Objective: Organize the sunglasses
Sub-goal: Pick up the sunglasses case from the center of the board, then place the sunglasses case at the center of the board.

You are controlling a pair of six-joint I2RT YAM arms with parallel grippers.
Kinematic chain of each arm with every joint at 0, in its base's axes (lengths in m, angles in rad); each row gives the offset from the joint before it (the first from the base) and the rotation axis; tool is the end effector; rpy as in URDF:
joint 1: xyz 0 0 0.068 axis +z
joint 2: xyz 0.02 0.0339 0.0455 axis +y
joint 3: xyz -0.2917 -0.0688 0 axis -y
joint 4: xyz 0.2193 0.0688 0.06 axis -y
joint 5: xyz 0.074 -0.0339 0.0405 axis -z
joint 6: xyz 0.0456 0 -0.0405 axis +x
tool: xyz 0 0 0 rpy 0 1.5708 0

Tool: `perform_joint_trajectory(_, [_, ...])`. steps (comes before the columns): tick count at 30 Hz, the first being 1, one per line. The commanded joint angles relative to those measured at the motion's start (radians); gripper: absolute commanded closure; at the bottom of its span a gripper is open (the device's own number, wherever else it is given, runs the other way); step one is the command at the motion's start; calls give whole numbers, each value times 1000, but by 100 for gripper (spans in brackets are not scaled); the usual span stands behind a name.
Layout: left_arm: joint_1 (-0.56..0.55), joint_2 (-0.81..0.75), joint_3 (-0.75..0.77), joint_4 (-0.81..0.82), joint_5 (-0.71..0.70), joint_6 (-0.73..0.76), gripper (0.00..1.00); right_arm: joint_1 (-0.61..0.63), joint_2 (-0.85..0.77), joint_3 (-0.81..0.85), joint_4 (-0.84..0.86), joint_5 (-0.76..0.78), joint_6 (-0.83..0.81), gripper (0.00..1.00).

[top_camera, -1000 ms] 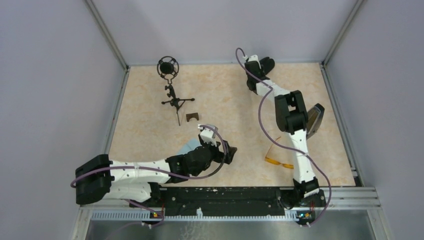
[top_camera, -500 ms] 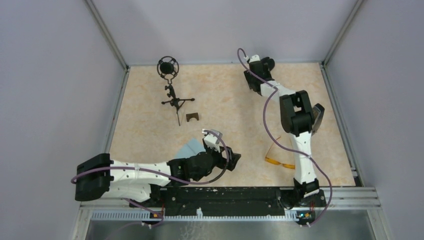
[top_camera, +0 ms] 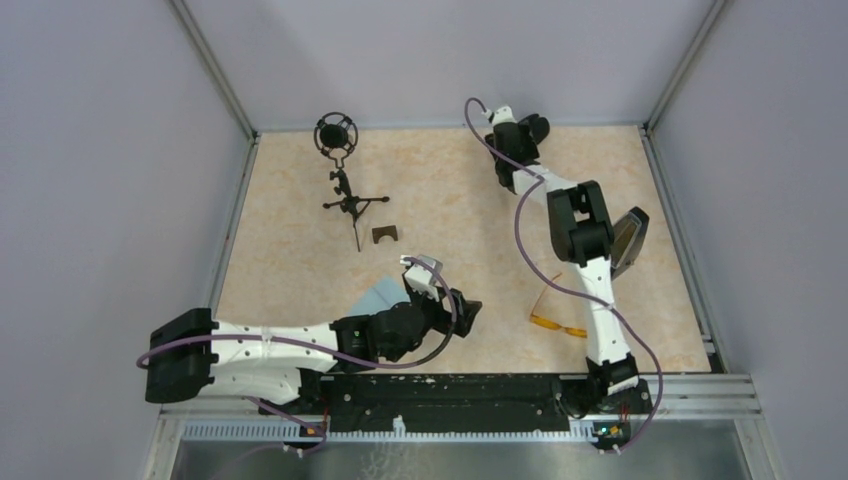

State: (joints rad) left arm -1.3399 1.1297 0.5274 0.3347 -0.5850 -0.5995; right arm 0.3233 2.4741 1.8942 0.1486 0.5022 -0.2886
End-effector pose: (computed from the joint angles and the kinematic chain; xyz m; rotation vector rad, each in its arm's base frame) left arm 0.0744 -0.2066 0.2729 0.2699 1.8554 -0.8382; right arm 0.5464 0.1599 0.1765 -0.2818 1.9564 -0.4786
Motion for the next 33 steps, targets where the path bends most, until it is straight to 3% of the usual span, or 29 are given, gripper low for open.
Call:
perform_joint_trajectory(1, [-5,-26,31,13,-31,25,13,0,26,44,93,66,-52,35])
perform_joint_trajectory(7, [-5,-22,32,13,-15,16,13,2,-49,-83,207,98,-86,58])
perform_joint_trajectory(10, [-7,-18,23,25,-8,12,13,2,-132,-183,272,91,-102,79])
perform_joint_trajectory(12, [-7,-20,23,27,-7,20,13,0,-196,-257,292,87,-105,98])
perform_joint_trajectory(13, [-7,-23,23,24,-9,26,13,1,-230,-286,291,84,-99,100])
perform_joint_trajectory(17, [-7,-35,23,-17,-37,53,12,0,-437,-418,213,5,-24,100])
perform_joint_trajectory(20, [-7,-56,23,-74,-49,58,12,-5,-598,-494,45,-147,120,100])
perform_joint_trajectory(26, [-7,-150,17,-226,-62,37,12,-42,-796,-601,-307,-736,295,100])
perform_joint_trajectory(33, [-7,-274,46,-437,-72,111,12,-63,-708,-629,-610,-1292,295,100])
